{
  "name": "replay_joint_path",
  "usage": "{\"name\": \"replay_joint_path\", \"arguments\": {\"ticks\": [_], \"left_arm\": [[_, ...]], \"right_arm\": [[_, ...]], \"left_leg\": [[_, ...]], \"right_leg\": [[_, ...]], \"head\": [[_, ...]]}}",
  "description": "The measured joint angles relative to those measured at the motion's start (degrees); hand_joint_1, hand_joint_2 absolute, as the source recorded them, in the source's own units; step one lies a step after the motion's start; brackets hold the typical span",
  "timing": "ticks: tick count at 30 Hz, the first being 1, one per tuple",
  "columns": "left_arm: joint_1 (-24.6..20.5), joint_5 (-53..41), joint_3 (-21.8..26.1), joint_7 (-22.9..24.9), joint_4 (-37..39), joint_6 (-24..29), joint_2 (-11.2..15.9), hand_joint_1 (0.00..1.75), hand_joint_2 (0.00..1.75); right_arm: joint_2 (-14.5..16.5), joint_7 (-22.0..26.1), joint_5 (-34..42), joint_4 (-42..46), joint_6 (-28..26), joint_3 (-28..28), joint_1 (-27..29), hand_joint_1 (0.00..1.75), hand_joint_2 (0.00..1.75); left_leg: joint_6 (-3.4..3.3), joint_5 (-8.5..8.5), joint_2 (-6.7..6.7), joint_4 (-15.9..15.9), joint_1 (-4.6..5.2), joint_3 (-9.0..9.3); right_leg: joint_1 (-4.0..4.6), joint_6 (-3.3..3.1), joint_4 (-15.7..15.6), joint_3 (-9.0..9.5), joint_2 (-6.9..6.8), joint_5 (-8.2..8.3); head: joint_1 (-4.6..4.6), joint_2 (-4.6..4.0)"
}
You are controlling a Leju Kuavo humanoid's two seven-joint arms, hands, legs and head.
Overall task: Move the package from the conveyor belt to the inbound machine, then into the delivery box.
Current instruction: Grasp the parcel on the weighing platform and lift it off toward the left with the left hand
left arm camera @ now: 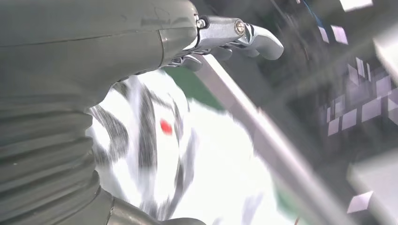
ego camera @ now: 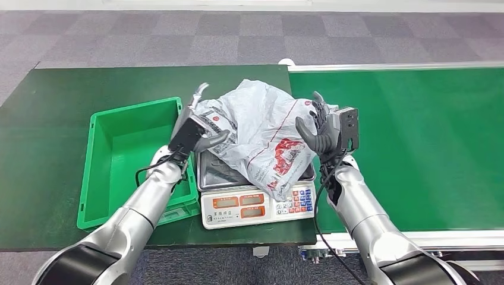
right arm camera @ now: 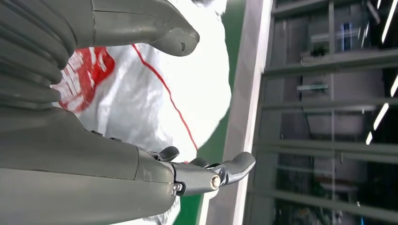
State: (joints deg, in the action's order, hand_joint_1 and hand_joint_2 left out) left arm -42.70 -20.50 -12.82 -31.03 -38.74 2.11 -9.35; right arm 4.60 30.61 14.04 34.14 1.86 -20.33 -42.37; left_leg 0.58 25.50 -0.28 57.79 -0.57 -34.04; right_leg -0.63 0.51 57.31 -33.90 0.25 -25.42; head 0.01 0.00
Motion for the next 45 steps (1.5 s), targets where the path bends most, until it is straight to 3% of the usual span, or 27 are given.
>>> {"name": "replay_joint_path", "arguments": {"ticks": [6, 12, 17, 22, 24, 28, 45], "left_arm": [[-6.2, -14.0, -10.0, 0.1, 8.8, -8.8, 0.0, 0.0, 1.75], [-9.6, -20.4, -18.2, 0.4, 14.7, -17.2, -0.7, 0.0, 1.75], [-10.8, -22.5, -23.0, 1.3, 17.8, -23.0, -1.7, 0.0, 1.75], [-11.0, -22.6, -25.2, 2.4, 19.3, -24.3, -2.9, 0.0, 1.75], [-11.1, -22.6, -25.7, 2.4, 19.6, -24.3, -3.2, 0.08, 1.75], [-11.2, -22.4, -26.2, 2.1, 20.1, -23.5, -3.9, 1.75, 1.75], [-13.0, -18.3, -26.2, -2.2, 17.8, -20.0, -4.7, 1.75, 1.75]], "right_arm": [[0.0, -0.6, 0.5, -1.4, 3.3, 0.8, -0.5, 0.0, 1.75], [0.0, -0.5, 1.0, -2.9, 5.7, 0.8, -1.8, 0.0, 1.75], [0.0, -0.4, 1.6, -3.8, 6.1, 0.8, -3.0, 0.0, 1.75], [0.0, -0.6, 2.3, -3.8, 6.9, 0.9, -3.7, 0.0, 1.75], [0.1, -0.6, 2.3, -3.8, 7.0, 0.9, -3.7, 0.0, 1.75], [0.1, -0.6, 2.3, -3.4, 6.9, 0.9, -3.3, 0.0, 1.75], [0.0, -3.4, 2.2, 0.7, 6.1, 2.0, 0.1, 0.0, 1.75]], "left_leg": [[0.0, 0.0, 0.01, 0.0, 0.01, 0.0], [0.01, -0.01, 0.01, 0.0, 0.01, 0.0], [0.01, -0.01, 0.0, 0.0, 0.01, 0.0], [0.0, -0.02, -0.01, 0.0, 0.01, 0.01], [-0.01, -0.03, -0.02, 0.0, 0.01, 0.01], [-0.01, -0.04, -0.03, 0.0, 0.01, 0.02], [-0.01, -0.05, -0.01, 0.0, 0.01, 0.01]], "right_leg": [[-0.01, 0.01, 0.0, 0.02, 0.0, 0.02], [-0.01, 0.01, 0.0, 0.02, 0.0, 0.02], [-0.01, 0.01, 0.0, 0.04, -0.01, 0.02], [-0.01, 0.01, 0.0, 0.08, -0.03, 0.02], [-0.01, 0.01, 0.0, 0.08, -0.04, 0.02], [-0.01, 0.01, 0.0, 0.08, -0.04, 0.03], [-0.01, 0.01, 0.0, 0.06, -0.02, 0.03]], "head": [[-0.01, 0.01], [-0.01, 0.0], [0.0, 0.0], [0.0, 0.0], [-0.01, 0.0], [0.01, 0.0], [0.0, 0.0]]}}
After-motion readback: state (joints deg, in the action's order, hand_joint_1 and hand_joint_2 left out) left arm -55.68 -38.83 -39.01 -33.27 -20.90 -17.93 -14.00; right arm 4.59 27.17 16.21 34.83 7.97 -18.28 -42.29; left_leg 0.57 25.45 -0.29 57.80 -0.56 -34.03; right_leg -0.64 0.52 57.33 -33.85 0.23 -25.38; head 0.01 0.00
